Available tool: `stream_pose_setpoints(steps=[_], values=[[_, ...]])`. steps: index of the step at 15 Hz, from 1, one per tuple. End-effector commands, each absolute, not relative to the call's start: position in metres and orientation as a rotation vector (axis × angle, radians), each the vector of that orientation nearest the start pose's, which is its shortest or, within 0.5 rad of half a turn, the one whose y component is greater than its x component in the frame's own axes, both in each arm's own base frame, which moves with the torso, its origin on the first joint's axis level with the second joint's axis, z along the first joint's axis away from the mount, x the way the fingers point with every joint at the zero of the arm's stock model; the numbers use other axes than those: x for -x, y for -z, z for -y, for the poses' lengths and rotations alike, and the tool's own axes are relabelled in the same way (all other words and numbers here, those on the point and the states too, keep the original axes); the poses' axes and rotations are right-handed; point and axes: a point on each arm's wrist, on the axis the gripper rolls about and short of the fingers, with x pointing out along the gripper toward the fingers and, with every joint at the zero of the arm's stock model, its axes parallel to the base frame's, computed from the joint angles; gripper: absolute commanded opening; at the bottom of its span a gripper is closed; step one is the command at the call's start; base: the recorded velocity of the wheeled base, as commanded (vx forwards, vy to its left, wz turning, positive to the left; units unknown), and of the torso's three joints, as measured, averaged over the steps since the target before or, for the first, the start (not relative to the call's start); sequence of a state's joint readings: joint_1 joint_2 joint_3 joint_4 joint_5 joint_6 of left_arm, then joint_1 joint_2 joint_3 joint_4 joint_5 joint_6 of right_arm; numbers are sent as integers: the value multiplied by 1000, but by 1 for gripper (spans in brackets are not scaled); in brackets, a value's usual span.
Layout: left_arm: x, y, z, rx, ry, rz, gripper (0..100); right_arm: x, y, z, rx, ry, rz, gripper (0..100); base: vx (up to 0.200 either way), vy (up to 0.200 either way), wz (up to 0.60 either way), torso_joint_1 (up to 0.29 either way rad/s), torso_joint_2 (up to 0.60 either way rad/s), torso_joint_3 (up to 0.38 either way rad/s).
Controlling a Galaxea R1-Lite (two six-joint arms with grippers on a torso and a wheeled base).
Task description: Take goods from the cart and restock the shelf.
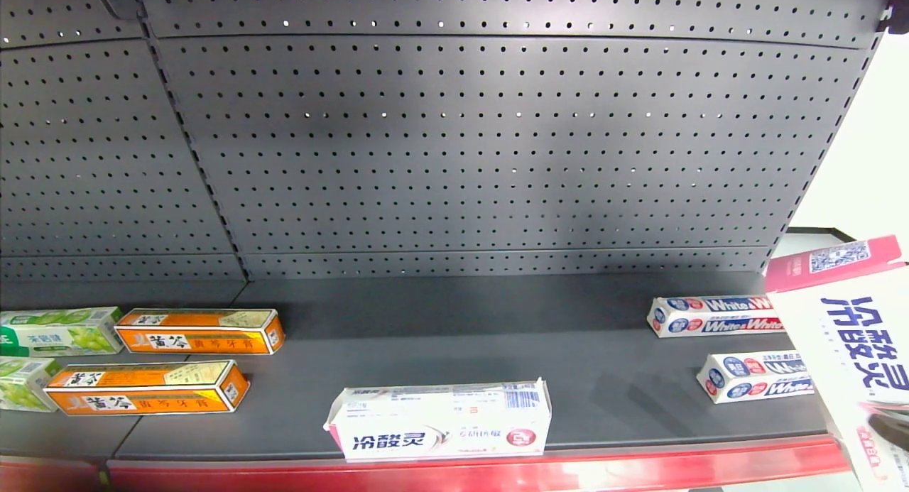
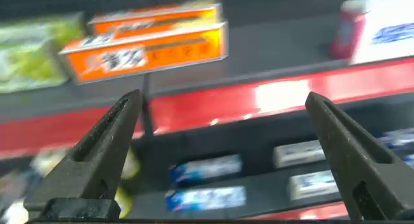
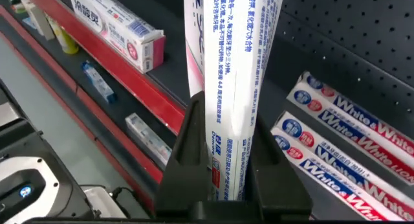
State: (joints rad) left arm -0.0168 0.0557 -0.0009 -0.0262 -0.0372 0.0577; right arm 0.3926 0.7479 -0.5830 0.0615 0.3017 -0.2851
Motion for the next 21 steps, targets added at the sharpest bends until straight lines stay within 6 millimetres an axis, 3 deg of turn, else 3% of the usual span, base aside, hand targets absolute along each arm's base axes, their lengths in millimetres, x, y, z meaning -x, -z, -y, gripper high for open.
stream_pose_setpoints(steps=[1,8,15,18,21], values=[[24,-75,-2,-33,-84,-26,100,-63,-237,-35,307,-747,-134,0,0,0,0,0,0,0],[23,-76,-2,46,-77,3,100,-78,-237,-48,410,-837,-215,0,0,0,0,0,0,0],[23,-76,-2,46,-77,3,100,-80,-234,-47,438,-821,-231,0,0,0,0,0,0,0],[23,-76,-2,46,-77,3,100,-77,-245,-41,429,-773,-210,0,0,0,0,0,0,0],[23,-76,-2,46,-77,3,100,-82,-253,-37,424,-728,-297,0,0,0,0,0,0,0]])
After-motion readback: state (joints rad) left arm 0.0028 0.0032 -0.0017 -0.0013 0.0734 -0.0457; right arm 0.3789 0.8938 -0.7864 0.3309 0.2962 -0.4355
